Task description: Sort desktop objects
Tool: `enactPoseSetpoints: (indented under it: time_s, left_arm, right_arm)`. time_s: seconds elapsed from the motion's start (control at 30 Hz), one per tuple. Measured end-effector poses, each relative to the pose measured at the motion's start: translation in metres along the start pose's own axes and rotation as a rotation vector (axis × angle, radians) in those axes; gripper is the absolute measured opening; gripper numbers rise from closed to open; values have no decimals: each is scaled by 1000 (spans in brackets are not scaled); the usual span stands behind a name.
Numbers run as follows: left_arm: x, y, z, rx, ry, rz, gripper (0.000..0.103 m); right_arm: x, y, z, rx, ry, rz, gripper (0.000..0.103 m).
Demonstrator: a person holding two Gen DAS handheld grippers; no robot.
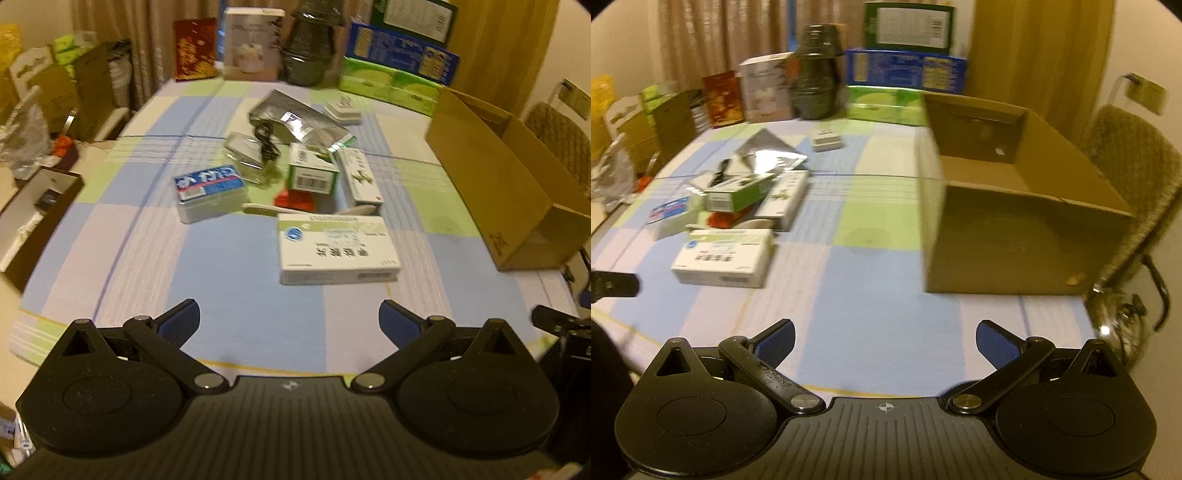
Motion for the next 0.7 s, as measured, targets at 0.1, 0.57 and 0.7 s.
enactPoseSetpoints:
  time_s: [0.1, 0.57, 0.7]
  left_arm:
    - [-7, -1, 0, 64, -1, 39, 101]
    - [-51, -19, 44, 208, -117, 752, 96]
    - [-54, -28, 70, 283, -104, 839, 93]
  right_arm:
    - [-8, 12, 2, -67, -13, -80, 101]
    - [-48, 58, 66, -241, 22, -609, 94]
    - [-57, 55, 100, -254, 81, -665, 80]
Point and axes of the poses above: each gripper's, at about its wrist camera, not at the fingertips, and z roughly the way its jaws point, y to its left, x to its underside, the point moved 4 cm from there along z, roughly the way its jaws point, and after that the axes turned 11 degrees about -x, right-handed, at the moved point
